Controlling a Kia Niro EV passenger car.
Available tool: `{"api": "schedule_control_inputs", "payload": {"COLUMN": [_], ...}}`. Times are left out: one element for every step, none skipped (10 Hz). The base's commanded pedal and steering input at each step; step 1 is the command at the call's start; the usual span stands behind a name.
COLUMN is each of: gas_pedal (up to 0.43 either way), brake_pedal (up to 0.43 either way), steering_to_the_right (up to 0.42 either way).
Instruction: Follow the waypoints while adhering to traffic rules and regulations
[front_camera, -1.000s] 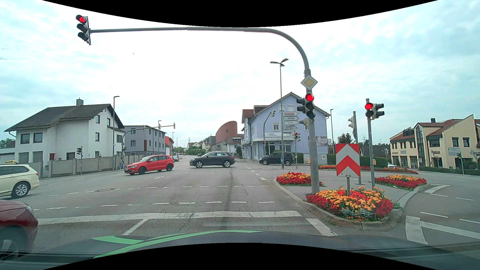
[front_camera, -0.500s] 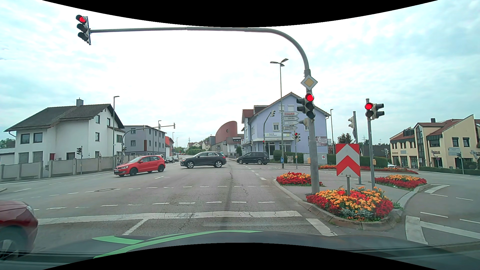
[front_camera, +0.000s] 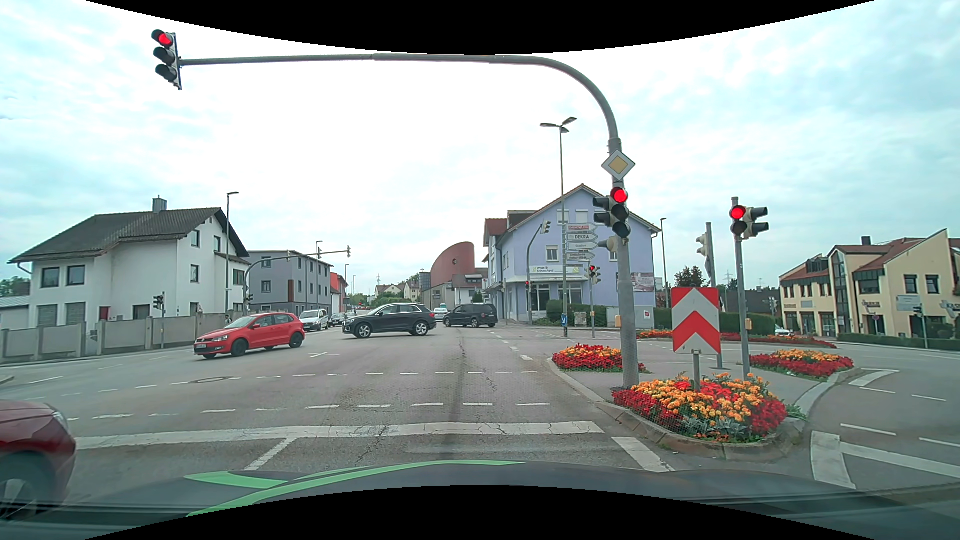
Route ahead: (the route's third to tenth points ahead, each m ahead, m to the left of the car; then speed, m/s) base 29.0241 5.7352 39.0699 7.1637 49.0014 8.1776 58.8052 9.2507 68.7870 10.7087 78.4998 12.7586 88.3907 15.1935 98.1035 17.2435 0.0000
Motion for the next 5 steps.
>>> {"api": "schedule_control_inputs", "payload": {"gas_pedal": [0.000,0.000,0.000,0.000,0.000], "brake_pedal": [0.274,0.274,0.274,0.274,0.274], "steering_to_the_right": [0.005,0.004,0.005,0.005,0.005]}}
